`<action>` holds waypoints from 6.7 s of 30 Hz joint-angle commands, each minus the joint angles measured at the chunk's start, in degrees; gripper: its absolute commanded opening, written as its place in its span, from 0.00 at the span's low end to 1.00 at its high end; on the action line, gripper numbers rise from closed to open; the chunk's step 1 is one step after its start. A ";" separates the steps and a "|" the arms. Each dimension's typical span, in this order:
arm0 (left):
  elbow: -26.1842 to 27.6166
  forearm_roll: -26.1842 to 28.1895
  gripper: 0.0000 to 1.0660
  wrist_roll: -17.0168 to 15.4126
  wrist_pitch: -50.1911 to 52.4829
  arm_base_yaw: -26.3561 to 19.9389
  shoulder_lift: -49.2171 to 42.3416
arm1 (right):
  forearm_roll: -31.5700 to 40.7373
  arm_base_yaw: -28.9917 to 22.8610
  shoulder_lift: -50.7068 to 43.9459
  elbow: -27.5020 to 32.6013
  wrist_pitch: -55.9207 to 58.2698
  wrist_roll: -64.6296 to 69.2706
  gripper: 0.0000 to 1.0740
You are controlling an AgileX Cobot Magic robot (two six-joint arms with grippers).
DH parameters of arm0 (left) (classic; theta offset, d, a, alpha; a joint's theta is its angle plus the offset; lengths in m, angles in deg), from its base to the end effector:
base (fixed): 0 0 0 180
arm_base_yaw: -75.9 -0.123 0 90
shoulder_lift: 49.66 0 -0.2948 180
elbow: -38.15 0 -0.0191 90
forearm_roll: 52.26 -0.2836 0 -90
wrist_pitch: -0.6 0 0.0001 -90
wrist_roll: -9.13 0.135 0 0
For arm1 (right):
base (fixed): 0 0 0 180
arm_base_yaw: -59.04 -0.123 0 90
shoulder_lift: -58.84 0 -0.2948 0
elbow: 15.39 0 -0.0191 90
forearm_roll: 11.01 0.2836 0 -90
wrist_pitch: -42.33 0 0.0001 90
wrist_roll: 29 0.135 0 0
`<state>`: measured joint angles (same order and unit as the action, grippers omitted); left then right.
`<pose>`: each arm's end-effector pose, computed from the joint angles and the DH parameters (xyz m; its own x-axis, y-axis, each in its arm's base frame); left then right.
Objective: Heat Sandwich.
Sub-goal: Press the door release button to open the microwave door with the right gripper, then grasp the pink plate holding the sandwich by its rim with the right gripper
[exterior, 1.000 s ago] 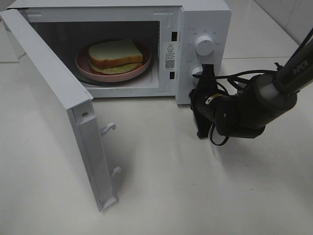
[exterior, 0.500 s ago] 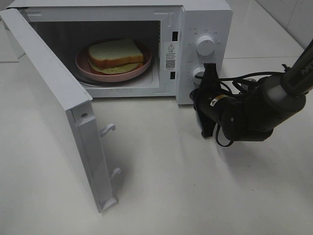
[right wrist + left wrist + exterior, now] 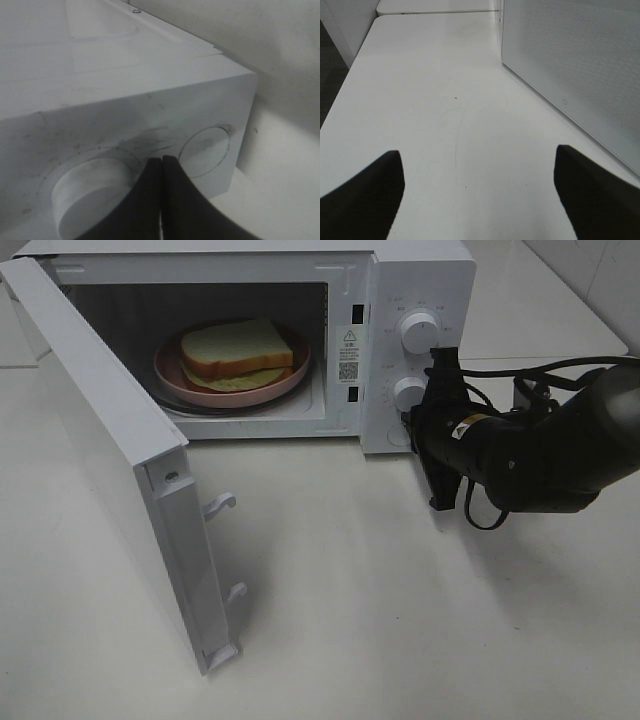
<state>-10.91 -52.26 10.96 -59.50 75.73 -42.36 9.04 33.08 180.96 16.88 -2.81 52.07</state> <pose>0.0539 0.0002 0.2732 -0.4454 0.0306 -0.8948 0.0113 0.9995 0.0286 0.3908 0.1538 0.0781 -0.1887 0.9820 0.0027 0.3425 0.0632 0.9374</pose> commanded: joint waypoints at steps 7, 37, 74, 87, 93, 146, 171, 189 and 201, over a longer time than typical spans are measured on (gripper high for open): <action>-0.17 0.52 0.71 -0.17 0.69 -0.06 -0.97 | -3.09 0.46 -6.59 3.32 8.19 -6.25 0.00; -0.17 0.52 0.71 -0.17 0.69 -0.06 -0.97 | -4.18 0.46 -34.84 10.03 43.43 -63.31 0.05; -0.17 0.52 0.71 -0.17 0.69 -0.06 -0.97 | -11.63 0.46 -47.38 -4.01 96.83 -120.09 0.57; -0.17 0.52 0.71 -0.17 0.69 -0.06 -0.97 | -16.79 0.46 -47.04 -4.76 94.19 -133.79 0.71; -0.17 0.52 0.71 -0.17 0.69 -0.06 -0.97 | -16.44 0.46 -46.41 -4.76 94.60 -148.63 0.69; -0.17 0.52 0.71 -0.17 0.69 -0.06 -0.97 | -20.40 -10.20 2.23 -44.52 85.14 -161.75 0.63; -0.17 0.29 0.71 -0.17 0.69 -0.06 -0.97 | -18.91 -10.08 14.21 -60.56 86.46 -160.26 0.63; -0.17 0.29 0.71 -0.17 0.69 -0.06 -0.97 | -16.21 -8.88 17.30 -64.63 85.94 -160.08 0.63; -0.17 0.29 0.71 -0.17 0.69 -0.06 -0.97 | -16.04 -8.02 18.45 -65.37 85.54 -159.22 0.63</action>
<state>-10.91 -52.26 10.96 -59.50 75.73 -42.36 -7.51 25.00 199.35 -48.27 82.56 -107.90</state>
